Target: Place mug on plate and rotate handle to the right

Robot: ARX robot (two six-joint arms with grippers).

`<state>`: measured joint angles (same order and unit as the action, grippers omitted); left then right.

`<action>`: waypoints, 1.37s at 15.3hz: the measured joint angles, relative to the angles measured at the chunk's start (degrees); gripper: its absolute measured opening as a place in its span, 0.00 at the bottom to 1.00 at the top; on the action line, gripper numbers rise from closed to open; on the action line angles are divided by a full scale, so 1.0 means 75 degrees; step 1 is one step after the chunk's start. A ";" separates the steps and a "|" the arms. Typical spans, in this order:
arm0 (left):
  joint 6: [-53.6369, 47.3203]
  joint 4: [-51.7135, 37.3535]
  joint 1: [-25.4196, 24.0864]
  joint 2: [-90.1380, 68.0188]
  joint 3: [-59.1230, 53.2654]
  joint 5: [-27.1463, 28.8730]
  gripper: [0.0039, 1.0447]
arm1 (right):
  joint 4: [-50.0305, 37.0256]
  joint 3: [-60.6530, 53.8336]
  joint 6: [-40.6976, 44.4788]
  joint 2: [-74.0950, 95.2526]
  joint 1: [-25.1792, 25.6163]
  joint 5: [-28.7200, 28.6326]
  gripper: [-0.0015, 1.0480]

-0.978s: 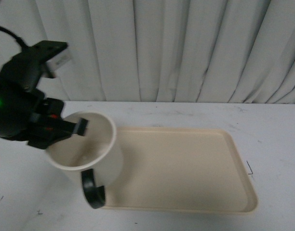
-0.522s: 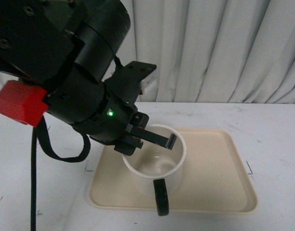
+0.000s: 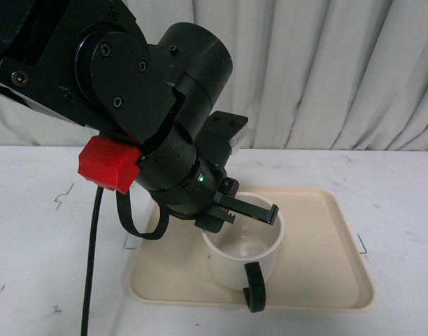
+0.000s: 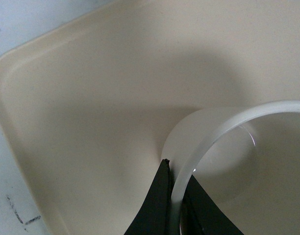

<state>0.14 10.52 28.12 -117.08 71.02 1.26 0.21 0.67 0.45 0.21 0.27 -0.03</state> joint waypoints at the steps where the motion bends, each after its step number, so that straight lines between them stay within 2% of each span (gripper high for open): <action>1: -0.0017 0.0000 0.0003 -0.0003 0.0047 0.0064 0.02 | 0.0000 0.0000 0.0000 0.0000 0.0000 0.0000 0.94; 3: 0.0023 0.0079 0.0020 -0.0006 0.0052 0.0117 0.03 | 0.0000 0.0000 0.0000 0.0000 0.0000 0.0000 0.94; 5: 0.0015 0.0128 0.0026 0.0012 0.0038 -0.0064 0.23 | 0.0000 0.0000 0.0000 0.0000 0.0000 0.0000 0.94; 10: -0.0009 0.0006 -0.0149 0.1107 -0.0411 -0.0641 0.60 | 0.0000 0.0000 0.0000 0.0000 0.0000 0.0000 0.94; 12: -0.0137 -0.0912 -0.0516 0.2174 -0.0941 -0.0877 0.77 | 0.0000 0.0000 0.0000 0.0000 0.0000 0.0003 0.94; 13: -0.0289 -0.1480 -0.0833 0.3080 -0.1241 -0.0962 0.95 | 0.0003 0.0000 0.0000 0.0000 0.0000 0.0000 0.94; 14: -0.0309 -0.1687 -0.0833 0.3127 -0.1227 -0.0883 0.93 | -0.0003 0.0000 0.0000 0.0000 0.0000 -0.0003 0.94; 15: -0.0213 -0.4086 -0.0667 0.3013 -0.2113 0.0440 0.84 | 0.0000 0.0000 0.0000 0.0000 0.0000 -0.0012 0.94; 16: -0.0192 -0.5759 -0.0679 0.3077 -0.3276 0.1521 0.73 | 0.0015 0.0000 0.0000 0.0000 0.0000 0.0000 0.94; 17: -0.0157 -0.7166 -0.0930 0.3381 -0.4485 0.2200 0.61 | -0.0003 0.0000 0.0000 0.0000 0.0000 0.0003 0.94; 18: -0.0082 -0.8247 -0.1349 0.3955 -0.5184 0.2232 0.49 | 0.0000 0.0000 0.0000 0.0000 0.0000 0.0000 0.94; 19: -0.0061 -0.8795 -0.1661 0.4587 -0.5581 0.2168 0.39 | -0.0003 0.0000 0.0000 0.0000 0.0000 0.0000 0.94; 21: -0.0052 -0.8877 -0.1932 0.5391 -0.6545 0.1684 0.16 | 0.0000 0.0000 0.0000 0.0000 0.0000 0.0000 0.94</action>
<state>-0.25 -56.05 13.63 -76.64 21.93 13.89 0.21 0.67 0.45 0.21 0.27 -0.03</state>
